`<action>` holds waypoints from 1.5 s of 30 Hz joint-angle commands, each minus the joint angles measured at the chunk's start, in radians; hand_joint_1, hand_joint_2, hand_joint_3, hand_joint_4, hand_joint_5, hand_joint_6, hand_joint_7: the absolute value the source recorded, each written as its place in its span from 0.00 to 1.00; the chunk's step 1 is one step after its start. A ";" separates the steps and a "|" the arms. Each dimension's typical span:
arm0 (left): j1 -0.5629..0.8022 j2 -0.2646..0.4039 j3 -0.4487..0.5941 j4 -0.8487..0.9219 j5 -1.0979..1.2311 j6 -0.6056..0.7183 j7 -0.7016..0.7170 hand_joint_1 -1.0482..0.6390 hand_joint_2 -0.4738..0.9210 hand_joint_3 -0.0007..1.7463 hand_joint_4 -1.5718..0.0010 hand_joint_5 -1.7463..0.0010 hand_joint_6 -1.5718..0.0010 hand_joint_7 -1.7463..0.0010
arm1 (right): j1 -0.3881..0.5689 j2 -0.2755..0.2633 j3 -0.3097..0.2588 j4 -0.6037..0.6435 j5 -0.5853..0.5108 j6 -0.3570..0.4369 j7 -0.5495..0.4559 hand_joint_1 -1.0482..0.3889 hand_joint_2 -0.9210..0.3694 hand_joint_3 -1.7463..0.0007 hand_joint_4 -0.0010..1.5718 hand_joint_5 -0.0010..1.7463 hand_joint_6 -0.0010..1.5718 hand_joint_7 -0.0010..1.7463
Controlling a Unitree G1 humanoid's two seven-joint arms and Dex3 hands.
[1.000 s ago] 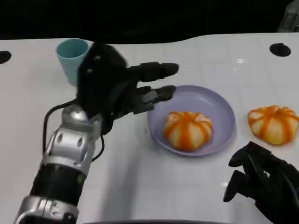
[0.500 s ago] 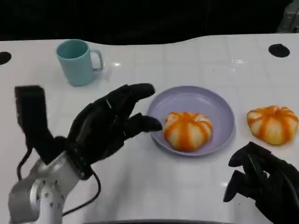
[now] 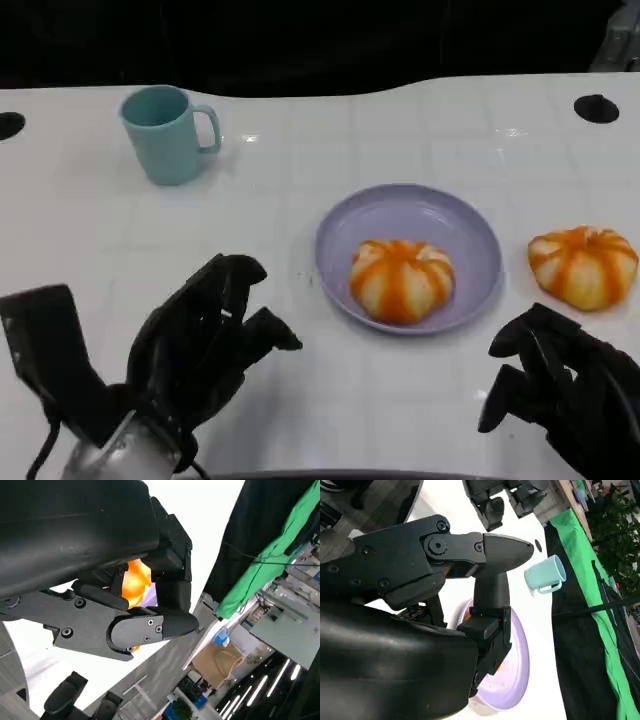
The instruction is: Grasp the bread from the table and place it into the plate.
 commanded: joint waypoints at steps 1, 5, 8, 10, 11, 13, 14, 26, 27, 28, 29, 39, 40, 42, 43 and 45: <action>0.047 0.003 -0.007 -0.032 -0.005 -0.016 0.022 0.30 1.00 0.34 0.48 0.00 0.65 0.00 | 0.003 -0.013 -0.008 -0.020 -0.001 0.010 -0.010 0.42 0.00 0.75 0.39 1.00 0.30 0.93; 0.073 0.003 -0.015 -0.045 -0.011 -0.012 0.029 0.30 1.00 0.34 0.47 0.00 0.65 0.00 | 0.005 -0.015 -0.009 -0.030 0.002 0.020 -0.013 0.42 0.00 0.75 0.39 1.00 0.29 0.93; 0.106 0.003 -0.033 -0.048 0.008 -0.031 0.028 0.30 1.00 0.33 0.46 0.00 0.63 0.00 | 0.004 -0.014 -0.011 -0.031 0.005 0.022 -0.014 0.42 0.00 0.75 0.39 1.00 0.29 0.92; 0.111 0.006 -0.040 -0.047 0.014 -0.040 0.029 0.30 1.00 0.33 0.46 0.00 0.63 0.00 | 0.003 -0.013 -0.012 -0.031 0.007 0.023 -0.014 0.43 0.00 0.75 0.39 1.00 0.29 0.93; 0.111 0.008 -0.043 -0.046 0.016 -0.045 0.030 0.30 1.00 0.32 0.46 0.00 0.63 0.00 | 0.002 -0.013 -0.012 -0.031 0.006 0.024 -0.014 0.43 0.00 0.75 0.39 1.00 0.29 0.93; 0.112 0.013 -0.047 -0.042 0.018 -0.056 0.028 0.30 1.00 0.32 0.46 0.00 0.62 0.00 | 0.001 -0.013 -0.014 -0.034 0.007 0.029 -0.016 0.43 0.00 0.75 0.39 1.00 0.29 0.93; 0.113 0.015 -0.049 -0.040 0.019 -0.060 0.028 0.30 1.00 0.31 0.45 0.00 0.62 0.00 | 0.001 -0.013 -0.015 -0.035 0.008 0.031 -0.017 0.43 0.00 0.75 0.39 1.00 0.29 0.93; 0.130 0.062 -0.086 -0.024 0.038 -0.113 -0.010 0.29 1.00 0.30 0.44 0.00 0.59 0.00 | 0.005 -0.013 -0.019 -0.037 0.010 0.032 -0.014 0.43 0.00 0.76 0.39 1.00 0.30 0.92; 0.133 0.064 -0.090 -0.025 0.039 -0.114 -0.011 0.30 1.00 0.30 0.44 0.00 0.58 0.00 | 0.005 -0.014 -0.018 -0.037 0.009 0.030 -0.013 0.43 0.00 0.76 0.39 1.00 0.30 0.92; 0.135 0.067 -0.092 -0.026 0.041 -0.116 -0.012 0.30 1.00 0.30 0.44 0.00 0.58 0.00 | 0.005 -0.015 -0.017 -0.035 0.007 0.027 -0.011 0.43 0.00 0.76 0.39 1.00 0.30 0.92; 0.135 0.068 -0.094 -0.026 0.042 -0.118 -0.013 0.30 1.00 0.30 0.44 0.00 0.58 0.00 | 0.004 -0.015 -0.016 -0.034 0.005 0.026 -0.011 0.43 0.00 0.76 0.39 1.00 0.30 0.92; 0.132 0.076 -0.096 -0.013 0.042 -0.127 -0.019 0.30 1.00 0.31 0.44 0.00 0.58 0.00 | 0.002 -0.012 -0.013 -0.023 -0.001 0.016 -0.010 0.43 0.00 0.75 0.40 1.00 0.30 0.92; 0.132 0.076 -0.095 -0.012 0.040 -0.126 -0.019 0.30 1.00 0.31 0.44 0.00 0.58 0.00 | 0.002 -0.012 -0.014 -0.023 0.000 0.016 -0.009 0.43 0.00 0.75 0.40 1.00 0.30 0.92; 0.131 0.074 -0.094 -0.011 0.039 -0.126 -0.017 0.30 1.00 0.31 0.44 0.00 0.58 0.00 | 0.002 -0.014 -0.014 -0.023 -0.001 0.016 -0.008 0.43 0.00 0.75 0.40 1.00 0.30 0.92; 0.131 0.073 -0.095 -0.011 0.040 -0.126 -0.016 0.30 1.00 0.31 0.44 0.00 0.58 0.00 | 0.002 -0.014 -0.014 -0.024 -0.002 0.016 -0.008 0.43 0.00 0.75 0.40 1.00 0.30 0.92; 0.131 0.072 -0.096 -0.011 0.042 -0.127 -0.013 0.30 1.00 0.30 0.44 0.00 0.58 0.00 | 0.003 -0.015 -0.014 -0.024 -0.001 0.016 -0.007 0.43 0.00 0.75 0.39 1.00 0.30 0.92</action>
